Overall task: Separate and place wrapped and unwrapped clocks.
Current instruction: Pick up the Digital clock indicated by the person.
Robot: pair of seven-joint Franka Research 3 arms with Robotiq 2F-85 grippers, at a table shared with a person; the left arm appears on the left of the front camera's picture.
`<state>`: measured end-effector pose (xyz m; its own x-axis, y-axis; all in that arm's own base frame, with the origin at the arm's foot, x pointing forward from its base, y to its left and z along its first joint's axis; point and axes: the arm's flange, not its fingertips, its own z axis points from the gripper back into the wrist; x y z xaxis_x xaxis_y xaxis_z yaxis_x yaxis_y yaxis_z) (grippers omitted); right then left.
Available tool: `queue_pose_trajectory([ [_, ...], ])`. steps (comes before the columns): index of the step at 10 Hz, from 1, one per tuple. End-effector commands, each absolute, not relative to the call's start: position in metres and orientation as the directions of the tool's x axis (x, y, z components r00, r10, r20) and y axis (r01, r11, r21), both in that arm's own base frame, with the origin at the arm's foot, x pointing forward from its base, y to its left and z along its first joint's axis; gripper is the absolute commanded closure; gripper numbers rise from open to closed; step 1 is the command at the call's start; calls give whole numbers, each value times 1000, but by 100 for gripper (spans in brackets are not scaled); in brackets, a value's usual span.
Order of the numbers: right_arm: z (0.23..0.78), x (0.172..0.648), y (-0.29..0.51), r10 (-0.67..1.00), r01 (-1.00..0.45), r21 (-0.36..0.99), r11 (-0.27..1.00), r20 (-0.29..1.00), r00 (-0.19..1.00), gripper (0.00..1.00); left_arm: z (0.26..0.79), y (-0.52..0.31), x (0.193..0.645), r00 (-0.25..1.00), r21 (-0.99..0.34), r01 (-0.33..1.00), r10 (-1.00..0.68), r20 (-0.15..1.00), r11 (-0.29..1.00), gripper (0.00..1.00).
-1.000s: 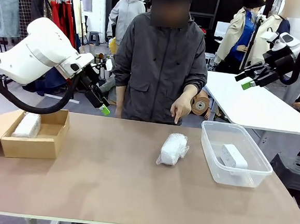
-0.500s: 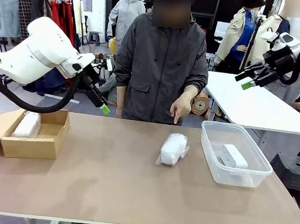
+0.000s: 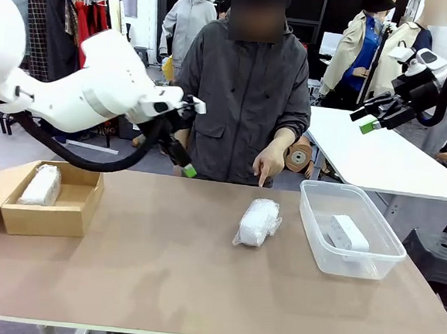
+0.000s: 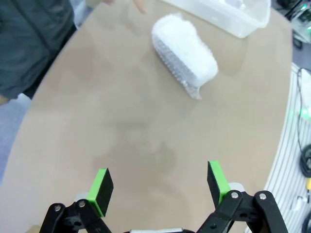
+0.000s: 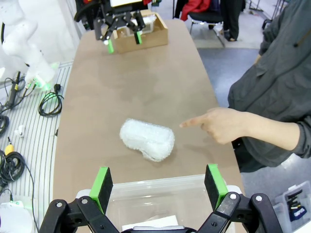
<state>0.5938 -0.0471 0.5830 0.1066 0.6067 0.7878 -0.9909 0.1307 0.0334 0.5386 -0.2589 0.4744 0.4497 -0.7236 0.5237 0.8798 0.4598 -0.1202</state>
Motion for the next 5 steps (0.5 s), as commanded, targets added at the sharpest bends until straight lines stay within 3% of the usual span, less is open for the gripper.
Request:
queue_pose_trajectory([
  [1,585,593,-47,609,-991,27,132,786,103,0,477,-289,526,462,-104,874,-743,484,475,0],
  [5,585,593,-47,609,-991,27,132,786,103,0,470,-355,528,351,-91,933,-828,437,348,0],
])
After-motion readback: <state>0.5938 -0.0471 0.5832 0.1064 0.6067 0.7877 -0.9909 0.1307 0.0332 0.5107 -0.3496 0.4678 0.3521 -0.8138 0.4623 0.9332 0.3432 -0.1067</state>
